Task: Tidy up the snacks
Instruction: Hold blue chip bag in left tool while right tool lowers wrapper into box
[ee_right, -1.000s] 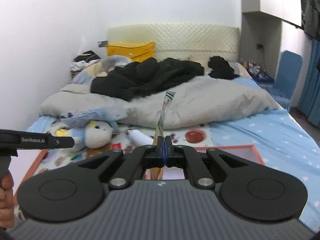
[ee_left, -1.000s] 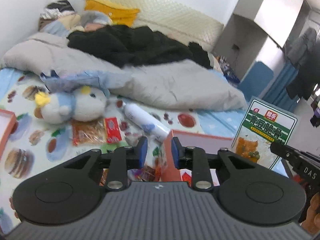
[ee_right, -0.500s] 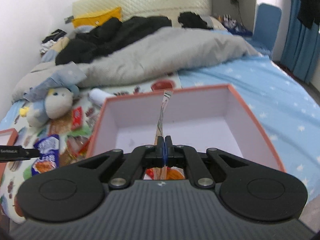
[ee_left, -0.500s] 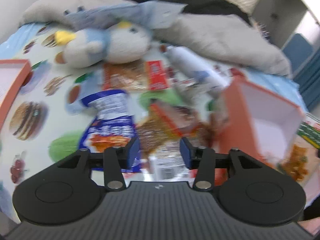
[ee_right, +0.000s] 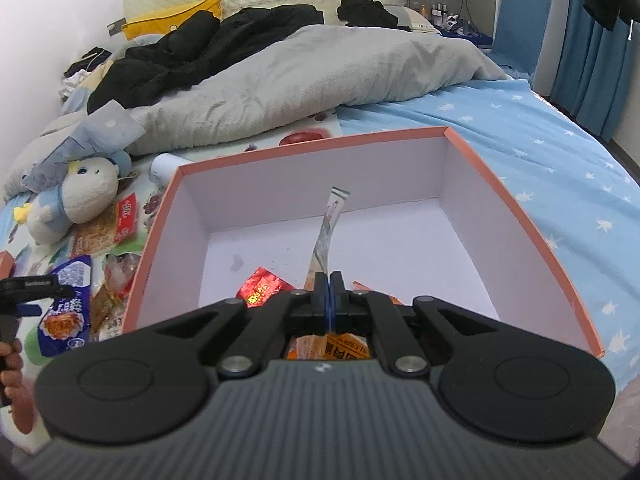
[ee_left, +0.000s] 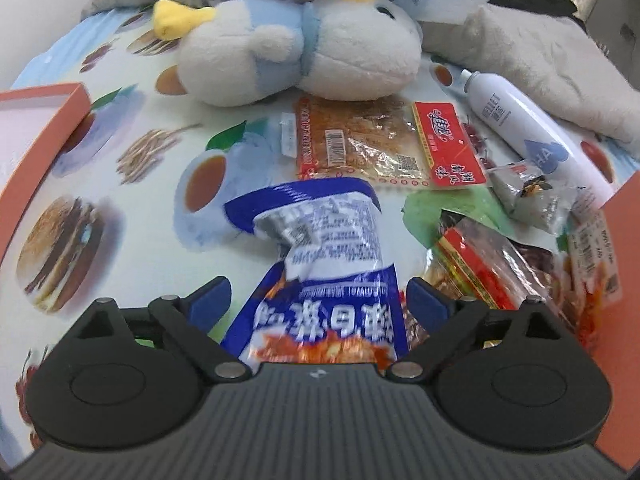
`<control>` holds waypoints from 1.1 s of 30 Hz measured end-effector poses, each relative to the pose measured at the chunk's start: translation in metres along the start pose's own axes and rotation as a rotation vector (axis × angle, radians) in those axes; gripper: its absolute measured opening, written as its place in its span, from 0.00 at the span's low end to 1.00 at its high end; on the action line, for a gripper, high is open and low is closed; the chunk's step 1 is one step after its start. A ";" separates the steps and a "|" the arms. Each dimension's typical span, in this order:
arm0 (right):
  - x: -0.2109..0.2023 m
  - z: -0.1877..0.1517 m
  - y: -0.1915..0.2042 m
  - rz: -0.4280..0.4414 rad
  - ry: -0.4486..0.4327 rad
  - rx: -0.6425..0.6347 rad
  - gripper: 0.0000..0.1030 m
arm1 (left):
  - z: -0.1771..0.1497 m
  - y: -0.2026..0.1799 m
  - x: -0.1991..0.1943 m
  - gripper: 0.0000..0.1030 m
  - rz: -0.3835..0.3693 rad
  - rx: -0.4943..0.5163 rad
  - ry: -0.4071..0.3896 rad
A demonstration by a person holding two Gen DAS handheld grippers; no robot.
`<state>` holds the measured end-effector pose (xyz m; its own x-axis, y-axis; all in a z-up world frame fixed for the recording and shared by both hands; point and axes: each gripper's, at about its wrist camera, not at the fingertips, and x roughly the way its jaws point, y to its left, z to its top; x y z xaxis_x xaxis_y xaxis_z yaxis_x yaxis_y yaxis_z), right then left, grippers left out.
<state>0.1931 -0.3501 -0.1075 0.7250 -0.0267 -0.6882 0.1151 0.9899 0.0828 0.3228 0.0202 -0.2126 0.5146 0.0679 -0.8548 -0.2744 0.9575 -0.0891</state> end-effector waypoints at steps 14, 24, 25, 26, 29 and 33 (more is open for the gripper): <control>0.008 -0.003 -0.004 0.015 0.016 0.012 0.03 | 0.000 -0.027 0.021 0.73 0.079 0.115 0.019; 0.004 0.003 -0.001 0.051 0.019 0.000 0.03 | -0.003 -0.028 -0.005 0.58 0.057 0.163 0.022; 0.003 0.004 0.000 0.055 0.020 -0.004 0.04 | -0.002 -0.029 -0.010 0.58 0.052 0.175 0.014; 0.002 0.005 0.001 0.057 0.021 -0.007 0.04 | -0.001 -0.030 -0.015 0.58 0.048 0.183 0.007; 0.000 0.010 0.001 0.063 0.020 -0.019 0.04 | 0.010 -0.028 -0.036 0.58 0.022 0.147 -0.015; -0.004 0.021 0.003 0.070 0.010 -0.046 0.04 | 0.029 -0.041 -0.068 0.58 -0.035 0.141 -0.061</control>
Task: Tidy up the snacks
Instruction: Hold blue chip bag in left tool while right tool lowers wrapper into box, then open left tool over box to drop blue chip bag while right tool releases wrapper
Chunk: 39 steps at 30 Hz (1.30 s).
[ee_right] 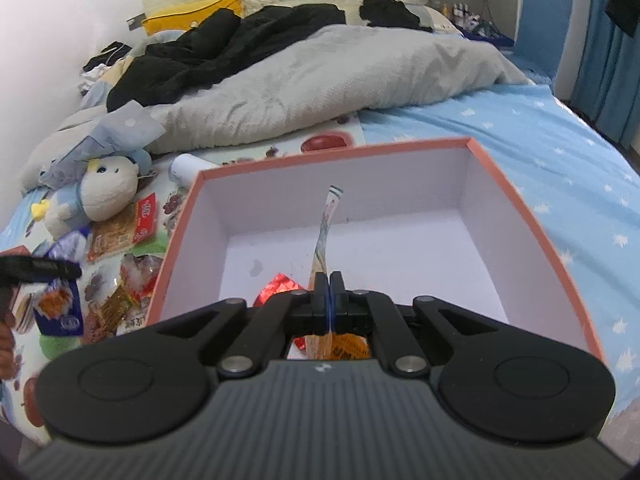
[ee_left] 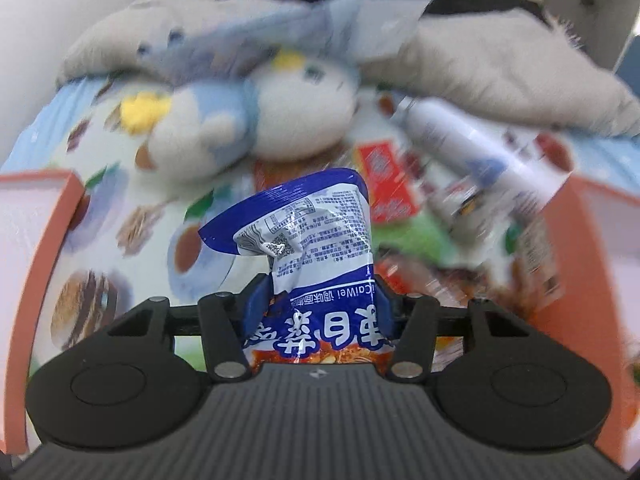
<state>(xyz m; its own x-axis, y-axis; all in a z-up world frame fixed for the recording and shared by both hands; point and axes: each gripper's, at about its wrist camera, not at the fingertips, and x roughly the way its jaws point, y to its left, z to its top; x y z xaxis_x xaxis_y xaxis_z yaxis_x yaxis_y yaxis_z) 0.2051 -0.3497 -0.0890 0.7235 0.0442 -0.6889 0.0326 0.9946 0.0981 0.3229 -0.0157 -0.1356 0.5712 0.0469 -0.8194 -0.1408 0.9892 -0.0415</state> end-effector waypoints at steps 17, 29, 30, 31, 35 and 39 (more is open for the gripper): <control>0.001 0.019 -0.027 0.054 0.096 0.050 0.04 | 0.028 -0.182 -0.103 0.58 -0.383 0.265 -0.052; 0.006 -0.008 -0.050 -0.019 0.074 0.163 0.07 | -0.011 -0.241 -0.059 0.68 -0.391 0.440 0.068; 0.006 -0.009 -0.052 -0.024 0.077 0.168 0.07 | -0.010 -0.238 -0.058 0.71 -0.392 0.432 0.069; 0.006 -0.009 -0.053 -0.027 0.077 0.170 0.07 | -0.010 -0.236 -0.058 0.73 -0.397 0.420 0.066; -0.004 -0.009 -0.056 -0.044 0.047 0.185 0.08 | -0.004 -0.219 -0.067 0.79 -0.420 0.352 0.041; -0.018 -0.005 -0.053 -0.045 -0.001 0.188 0.49 | 0.004 -0.203 -0.090 0.81 -0.439 0.309 -0.002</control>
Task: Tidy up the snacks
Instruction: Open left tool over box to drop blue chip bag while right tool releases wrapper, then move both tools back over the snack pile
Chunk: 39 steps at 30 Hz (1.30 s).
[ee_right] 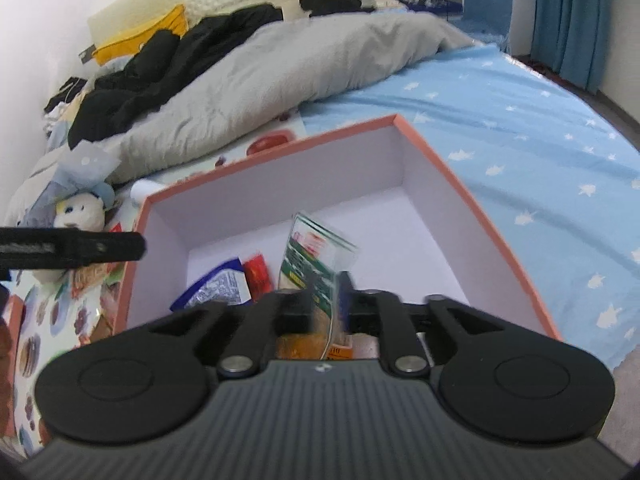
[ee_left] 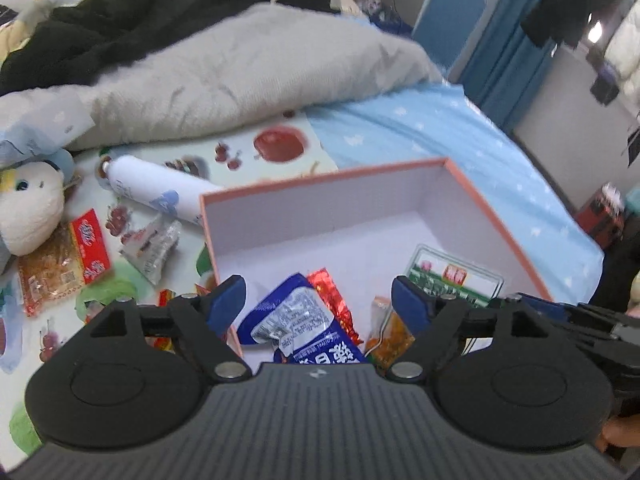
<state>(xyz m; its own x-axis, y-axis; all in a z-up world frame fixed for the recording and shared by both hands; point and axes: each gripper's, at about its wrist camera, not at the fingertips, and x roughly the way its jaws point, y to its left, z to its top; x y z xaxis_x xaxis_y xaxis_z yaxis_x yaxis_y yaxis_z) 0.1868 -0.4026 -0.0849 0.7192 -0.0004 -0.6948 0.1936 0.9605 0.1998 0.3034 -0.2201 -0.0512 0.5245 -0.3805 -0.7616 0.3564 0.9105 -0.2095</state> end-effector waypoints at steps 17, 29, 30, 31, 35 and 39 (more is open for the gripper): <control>-0.093 0.005 0.072 0.136 -0.217 -0.111 0.54 | -0.031 0.028 -0.160 0.86 0.074 -0.040 -0.291; -0.124 -0.042 0.119 0.212 -0.228 -0.213 0.54 | -0.102 0.046 -0.231 0.98 0.152 -0.051 -0.370; -0.124 -0.046 0.121 0.217 -0.218 -0.213 0.54 | -0.108 0.047 -0.234 0.98 0.154 -0.052 -0.369; -0.125 -0.051 0.123 0.216 -0.211 -0.210 0.54 | -0.115 0.050 -0.237 0.98 0.163 -0.056 -0.362; -0.128 -0.083 0.137 0.231 -0.166 -0.247 0.54 | -0.143 0.057 -0.240 0.98 0.195 -0.076 -0.338; -0.129 -0.107 0.142 0.231 -0.135 -0.221 0.54 | -0.171 0.063 -0.243 0.98 0.216 -0.091 -0.323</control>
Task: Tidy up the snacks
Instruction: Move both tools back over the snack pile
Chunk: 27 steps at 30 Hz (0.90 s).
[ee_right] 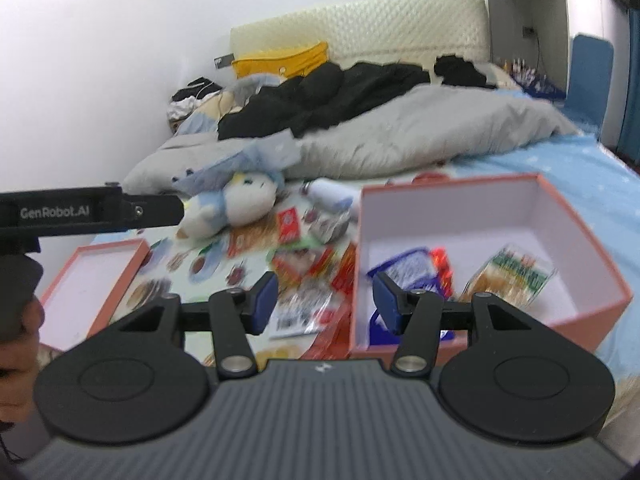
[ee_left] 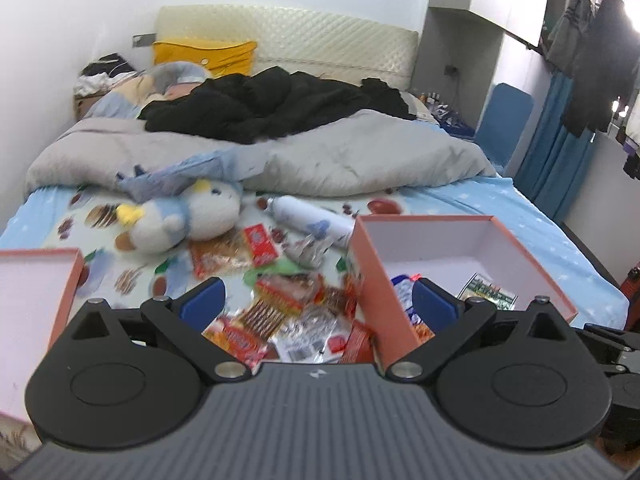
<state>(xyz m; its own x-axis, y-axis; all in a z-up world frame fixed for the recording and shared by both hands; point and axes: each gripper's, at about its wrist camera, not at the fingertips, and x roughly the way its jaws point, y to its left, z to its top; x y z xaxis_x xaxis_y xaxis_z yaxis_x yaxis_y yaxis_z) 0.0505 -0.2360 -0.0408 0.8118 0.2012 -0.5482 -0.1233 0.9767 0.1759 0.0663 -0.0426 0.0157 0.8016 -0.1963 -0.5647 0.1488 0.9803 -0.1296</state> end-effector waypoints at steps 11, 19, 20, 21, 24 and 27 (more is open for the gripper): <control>0.006 -0.034 0.023 0.018 0.052 -0.068 0.59 | -0.048 0.036 0.009 0.98 0.044 -0.068 0.080; 0.025 -0.045 0.032 0.094 0.086 -0.036 1.00 | -0.054 0.070 0.035 0.98 0.074 -0.117 0.118; 0.028 -0.045 0.035 0.091 0.090 -0.039 1.00 | -0.055 0.073 0.039 0.98 0.077 -0.115 0.126; 0.031 -0.046 0.039 0.077 0.091 -0.052 1.00 | -0.054 0.077 0.043 0.98 0.078 -0.113 0.133; 0.041 -0.046 0.049 0.067 0.091 -0.069 1.00 | -0.055 0.090 0.059 0.98 0.067 -0.112 0.157; 0.052 -0.046 0.056 0.055 0.090 -0.084 1.00 | -0.055 0.102 0.077 0.98 0.056 -0.115 0.181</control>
<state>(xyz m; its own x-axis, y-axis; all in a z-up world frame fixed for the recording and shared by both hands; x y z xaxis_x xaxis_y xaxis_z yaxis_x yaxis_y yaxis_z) 0.0596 -0.1673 -0.0974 0.7482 0.2567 -0.6118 -0.2163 0.9661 0.1408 0.1115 0.0411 -0.0857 0.6882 -0.1521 -0.7094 0.0320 0.9832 -0.1798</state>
